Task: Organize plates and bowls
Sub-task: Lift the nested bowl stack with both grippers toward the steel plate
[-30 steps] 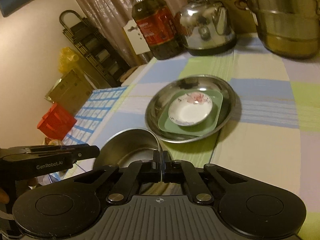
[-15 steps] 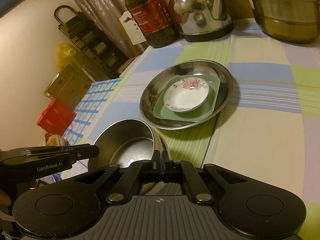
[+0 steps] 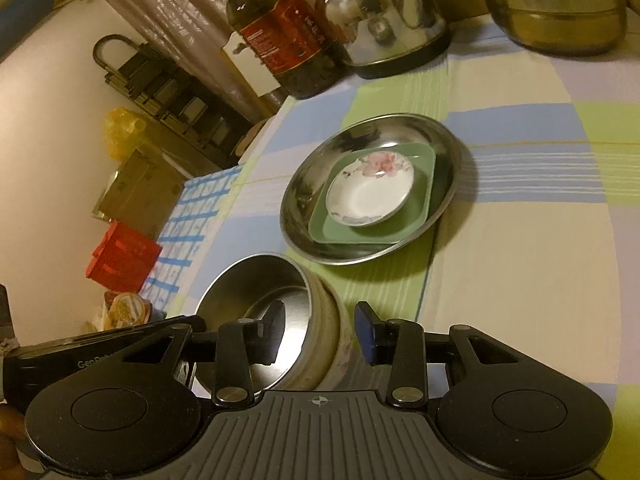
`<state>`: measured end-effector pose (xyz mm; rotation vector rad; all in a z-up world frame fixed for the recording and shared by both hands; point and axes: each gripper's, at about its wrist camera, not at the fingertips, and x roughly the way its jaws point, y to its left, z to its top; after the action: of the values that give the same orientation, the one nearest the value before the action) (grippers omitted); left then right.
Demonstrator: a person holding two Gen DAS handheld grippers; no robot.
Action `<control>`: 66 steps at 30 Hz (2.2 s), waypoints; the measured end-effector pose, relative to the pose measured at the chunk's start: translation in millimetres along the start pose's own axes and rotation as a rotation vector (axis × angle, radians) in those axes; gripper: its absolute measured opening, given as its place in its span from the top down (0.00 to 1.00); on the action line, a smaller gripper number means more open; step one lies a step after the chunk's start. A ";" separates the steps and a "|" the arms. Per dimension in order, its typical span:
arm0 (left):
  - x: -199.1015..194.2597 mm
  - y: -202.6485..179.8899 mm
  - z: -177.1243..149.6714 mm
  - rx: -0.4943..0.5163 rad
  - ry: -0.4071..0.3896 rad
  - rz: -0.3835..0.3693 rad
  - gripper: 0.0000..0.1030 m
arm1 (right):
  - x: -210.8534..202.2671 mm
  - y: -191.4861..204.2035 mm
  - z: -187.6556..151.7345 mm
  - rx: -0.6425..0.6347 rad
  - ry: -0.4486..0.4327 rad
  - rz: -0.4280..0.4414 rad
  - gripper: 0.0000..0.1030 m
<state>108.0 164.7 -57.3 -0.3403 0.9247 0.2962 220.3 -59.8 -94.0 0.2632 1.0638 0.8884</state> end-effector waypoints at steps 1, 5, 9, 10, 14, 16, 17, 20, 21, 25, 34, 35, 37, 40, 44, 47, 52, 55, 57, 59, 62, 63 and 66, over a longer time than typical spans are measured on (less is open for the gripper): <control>0.9 -0.9 -0.5 0.008 0.002 -0.001 0.84 | 2.7 0.8 -1.1 -0.005 0.007 -0.006 0.63; 1.8 -2.4 -1.1 0.021 0.001 -0.021 0.88 | 7.1 -0.7 -5.2 -0.005 0.018 0.004 0.83; 2.3 -3.5 -1.2 0.035 0.000 -0.024 0.88 | 7.2 2.7 -7.6 -0.034 0.014 -0.003 0.86; 2.5 -3.2 -1.6 0.034 0.000 -0.026 0.88 | 7.5 3.4 -8.0 -0.037 0.012 -0.005 0.86; 3.1 -3.6 -2.0 0.033 0.001 -0.025 0.88 | 7.1 4.6 -9.6 -0.034 0.012 -0.005 0.86; 3.5 -4.2 -1.4 0.038 0.002 -0.020 0.88 | 7.2 4.9 -9.0 -0.038 0.013 -0.009 0.86; 3.9 -4.4 -1.3 0.038 0.003 -0.019 0.88 | 7.2 5.6 -9.0 -0.041 0.015 -0.012 0.86; 4.9 -3.7 -0.1 0.030 0.010 -0.021 0.88 | 8.0 7.3 -7.1 -0.055 0.020 -0.023 0.85; 5.3 -3.4 0.6 0.026 0.013 -0.021 0.87 | 8.3 7.7 -6.7 -0.056 0.022 -0.026 0.85; 7.4 -2.3 2.3 0.020 0.019 -0.015 0.85 | 9.6 9.9 -5.0 -0.055 0.028 -0.037 0.85; 26.4 3.2 7.8 -0.023 0.087 -0.008 0.73 | 26.6 11.8 1.1 -0.038 0.084 -0.090 0.68; 29.2 3.6 8.0 -0.025 0.092 -0.008 0.73 | 29.9 11.3 0.8 -0.033 0.092 -0.098 0.68; 32.7 4.5 8.1 -0.032 0.099 -0.018 0.73 | 36.4 8.8 -0.2 -0.007 0.109 -0.106 0.67; 36.3 5.7 8.0 -0.042 0.112 -0.042 0.73 | 41.2 6.9 -0.8 0.021 0.123 -0.116 0.68; 38.5 6.8 8.0 -0.023 0.111 -0.048 0.73 | 45.5 5.2 -1.0 0.053 0.138 -0.111 0.69; 39.2 8.1 9.2 -0.019 0.115 -0.058 0.73 | 45.9 9.5 -0.6 0.035 0.141 -0.132 0.71; 44.0 12.4 16.9 -0.018 0.111 -0.056 0.73 | 50.2 14.9 2.5 0.030 0.146 -0.144 0.72; 47.3 15.8 21.9 -0.020 0.114 -0.066 0.73 | 52.4 16.7 5.5 0.035 0.150 -0.151 0.72; 48.7 15.3 23.4 -0.005 0.115 -0.067 0.73 | 53.6 16.5 7.5 0.043 0.156 -0.156 0.72; 51.3 14.4 24.4 0.017 0.121 -0.069 0.74 | 54.4 15.4 9.1 0.058 0.158 -0.159 0.72; 55.8 16.7 26.2 0.027 0.128 -0.080 0.74 | 57.3 12.7 11.8 0.088 0.162 -0.167 0.72; 56.7 18.0 27.2 0.027 0.133 -0.086 0.74 | 58.9 12.7 12.4 0.092 0.164 -0.176 0.72; 58.2 21.8 28.9 0.028 0.138 -0.104 0.73 | 58.5 16.7 12.9 0.084 0.153 -0.205 0.72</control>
<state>153.5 202.3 -92.2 -0.3850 1.0416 0.1651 233.7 -3.2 -115.7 0.1544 1.2483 0.6890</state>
